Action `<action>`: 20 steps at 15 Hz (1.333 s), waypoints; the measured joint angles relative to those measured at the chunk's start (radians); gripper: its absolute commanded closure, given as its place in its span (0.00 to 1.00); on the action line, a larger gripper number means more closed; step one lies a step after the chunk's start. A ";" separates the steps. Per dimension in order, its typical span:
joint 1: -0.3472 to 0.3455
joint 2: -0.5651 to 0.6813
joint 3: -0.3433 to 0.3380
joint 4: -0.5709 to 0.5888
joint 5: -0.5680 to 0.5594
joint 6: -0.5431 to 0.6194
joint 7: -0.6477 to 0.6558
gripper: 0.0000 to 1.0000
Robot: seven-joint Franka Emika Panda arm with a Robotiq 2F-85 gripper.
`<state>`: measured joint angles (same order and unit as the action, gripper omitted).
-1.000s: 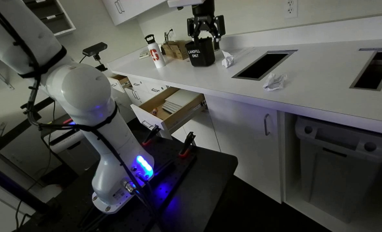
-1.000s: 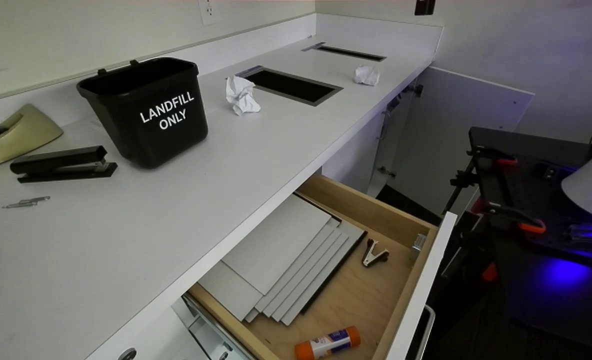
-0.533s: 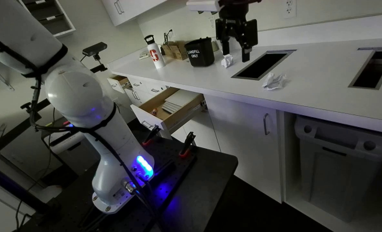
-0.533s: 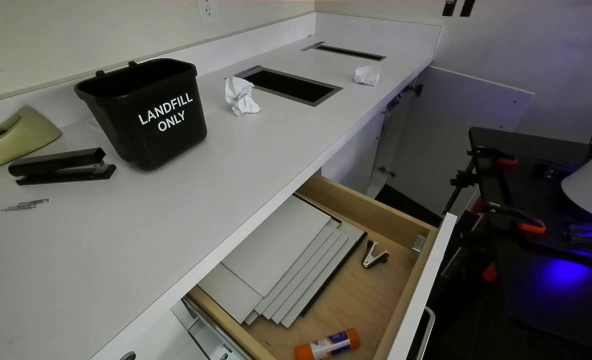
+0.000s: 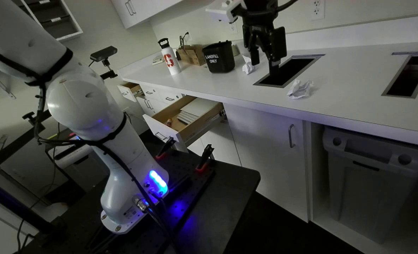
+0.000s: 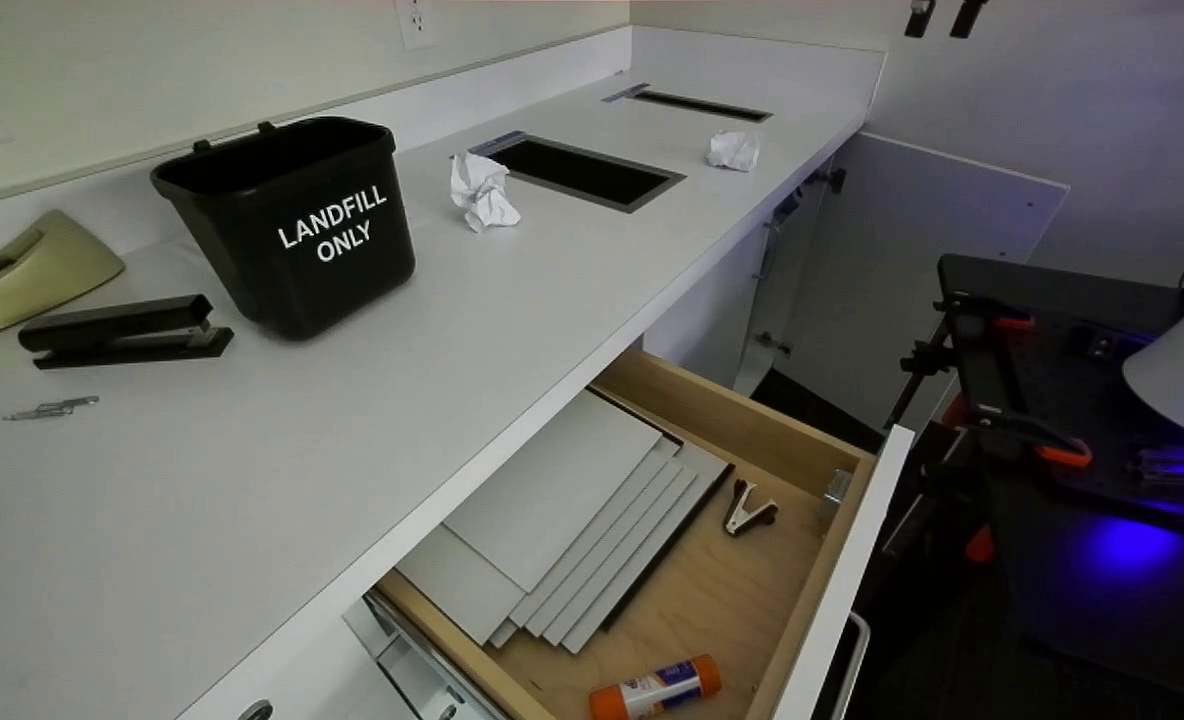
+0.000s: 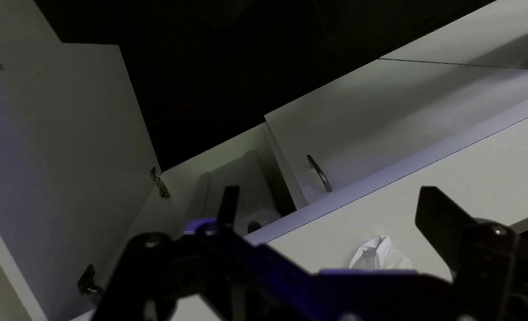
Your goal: Close the open cabinet door on the far right
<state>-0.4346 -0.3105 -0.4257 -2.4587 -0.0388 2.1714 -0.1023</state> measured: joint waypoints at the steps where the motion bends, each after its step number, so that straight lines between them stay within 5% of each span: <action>1: 0.000 0.002 -0.001 0.001 0.001 -0.001 0.006 0.00; 15: -0.138 0.255 -0.330 0.090 0.320 0.027 0.052 0.00; 20: -0.145 0.269 -0.345 0.096 0.360 0.027 0.055 0.00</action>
<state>-0.5798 -0.0419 -0.7711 -2.3629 0.3216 2.1982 -0.0475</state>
